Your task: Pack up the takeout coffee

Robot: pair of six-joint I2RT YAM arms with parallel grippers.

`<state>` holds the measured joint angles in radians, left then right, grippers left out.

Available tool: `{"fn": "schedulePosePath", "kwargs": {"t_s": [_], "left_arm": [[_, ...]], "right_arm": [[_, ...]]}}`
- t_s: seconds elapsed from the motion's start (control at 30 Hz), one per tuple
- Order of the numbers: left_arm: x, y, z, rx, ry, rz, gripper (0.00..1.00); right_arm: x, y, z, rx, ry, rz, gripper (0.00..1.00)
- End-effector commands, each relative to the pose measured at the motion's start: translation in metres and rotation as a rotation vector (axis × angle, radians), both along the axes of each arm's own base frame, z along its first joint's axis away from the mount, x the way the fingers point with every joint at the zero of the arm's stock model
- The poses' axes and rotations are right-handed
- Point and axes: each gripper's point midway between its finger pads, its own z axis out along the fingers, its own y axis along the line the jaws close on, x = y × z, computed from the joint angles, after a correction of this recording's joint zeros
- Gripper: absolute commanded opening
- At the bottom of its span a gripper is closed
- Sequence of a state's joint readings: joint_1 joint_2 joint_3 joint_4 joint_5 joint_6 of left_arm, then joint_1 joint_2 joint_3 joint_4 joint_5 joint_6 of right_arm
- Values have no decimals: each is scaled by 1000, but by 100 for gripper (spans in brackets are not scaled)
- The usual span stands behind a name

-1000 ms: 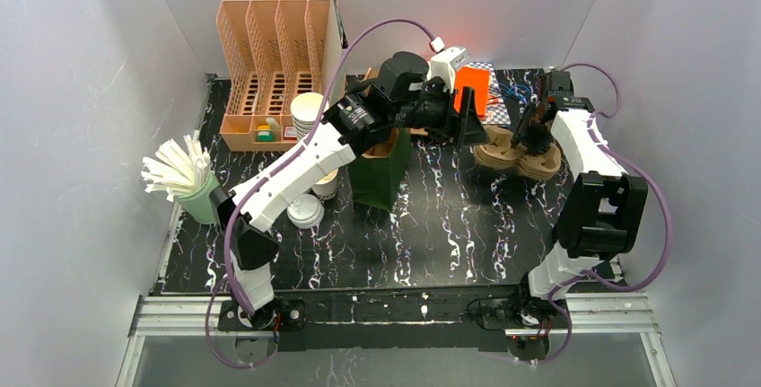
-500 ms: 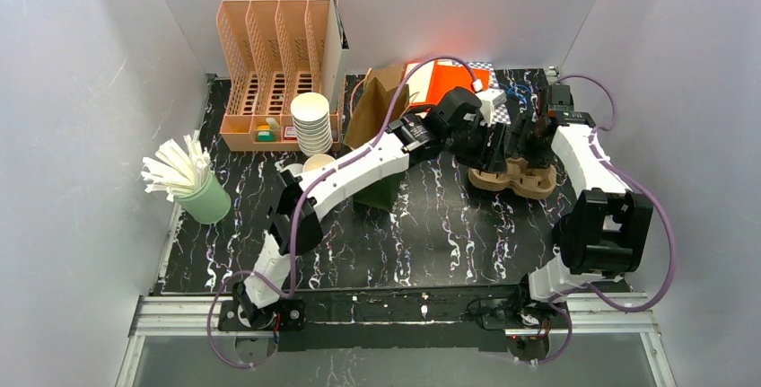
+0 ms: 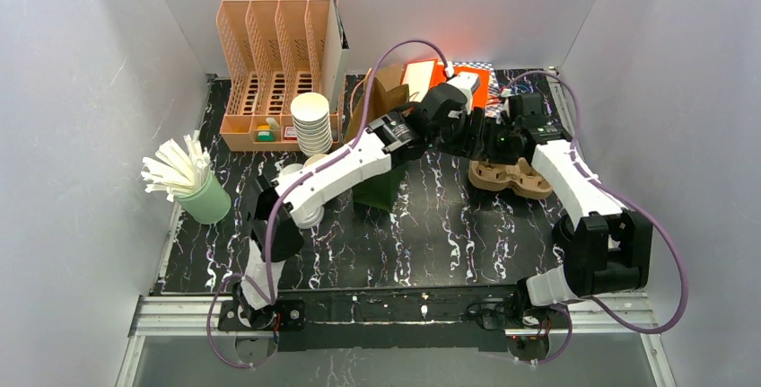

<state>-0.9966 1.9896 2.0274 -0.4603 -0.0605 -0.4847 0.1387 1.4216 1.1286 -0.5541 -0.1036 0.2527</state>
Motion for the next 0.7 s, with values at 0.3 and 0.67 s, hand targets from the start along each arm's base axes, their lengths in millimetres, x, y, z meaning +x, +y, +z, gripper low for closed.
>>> {"fn": "schedulePosePath", "kwargs": {"t_s": [0.3, 0.67], "left_arm": [[7, 48, 56, -11, -162, 108, 51], [4, 54, 57, -4, -168, 106, 51]], "right_arm": [[26, 13, -39, -160, 57, -48, 50], [23, 15, -27, -167, 42, -53, 38]]}}
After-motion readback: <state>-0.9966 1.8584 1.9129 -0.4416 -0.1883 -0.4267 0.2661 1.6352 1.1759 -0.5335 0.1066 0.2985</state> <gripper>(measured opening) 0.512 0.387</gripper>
